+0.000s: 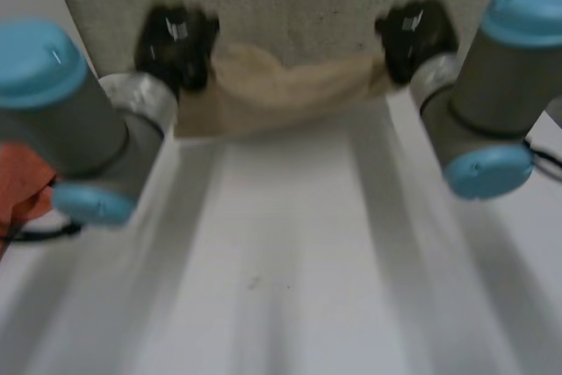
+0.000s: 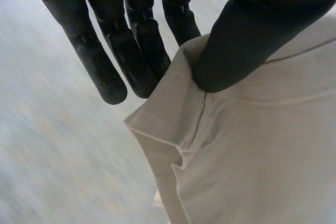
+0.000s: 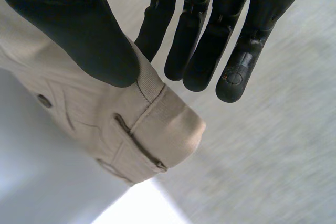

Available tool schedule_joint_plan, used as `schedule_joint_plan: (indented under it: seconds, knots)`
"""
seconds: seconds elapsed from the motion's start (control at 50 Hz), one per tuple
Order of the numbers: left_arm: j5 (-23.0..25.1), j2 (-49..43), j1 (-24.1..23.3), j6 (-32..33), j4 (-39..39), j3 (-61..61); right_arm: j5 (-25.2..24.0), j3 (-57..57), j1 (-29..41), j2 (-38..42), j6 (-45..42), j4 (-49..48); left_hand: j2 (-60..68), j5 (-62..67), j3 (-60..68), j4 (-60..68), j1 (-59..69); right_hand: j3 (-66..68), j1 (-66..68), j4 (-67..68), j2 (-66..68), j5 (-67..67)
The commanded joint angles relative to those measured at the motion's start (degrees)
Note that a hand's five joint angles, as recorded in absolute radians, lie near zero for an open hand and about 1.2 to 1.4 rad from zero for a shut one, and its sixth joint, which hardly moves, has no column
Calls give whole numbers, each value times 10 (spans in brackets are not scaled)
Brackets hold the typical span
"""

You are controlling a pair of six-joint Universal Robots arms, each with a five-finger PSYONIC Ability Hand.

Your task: Fold the laundry.

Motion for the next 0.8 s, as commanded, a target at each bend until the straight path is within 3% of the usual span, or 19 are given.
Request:
schedule_joint_plan:
  seconds: [0.02,0.18,0.42,0.58,0.7,0.8]
  knots:
    - [0,-26,-1,5,-7,-144,-2,86,5,60,-28,7,113,133,120,113,153,115,242,121,128,129]
    - [-2,17,-1,39,-59,-229,-1,143,0,48,-68,81,113,133,120,113,153,115,242,121,128,129]
    - [-4,104,-4,58,-170,-309,-3,271,0,-64,-79,156,113,133,120,113,153,115,242,121,128,129]
    - [-6,168,-7,99,-265,-360,1,368,-2,-119,-140,204,113,133,120,113,153,115,242,121,128,129]
    - [-4,249,-28,146,-342,-386,-3,455,-2,-213,-185,299,113,133,120,113,153,115,242,121,128,129]
    - [0,277,-39,163,-351,-381,-23,478,-2,-248,-194,320,113,133,120,113,153,115,242,121,128,129]
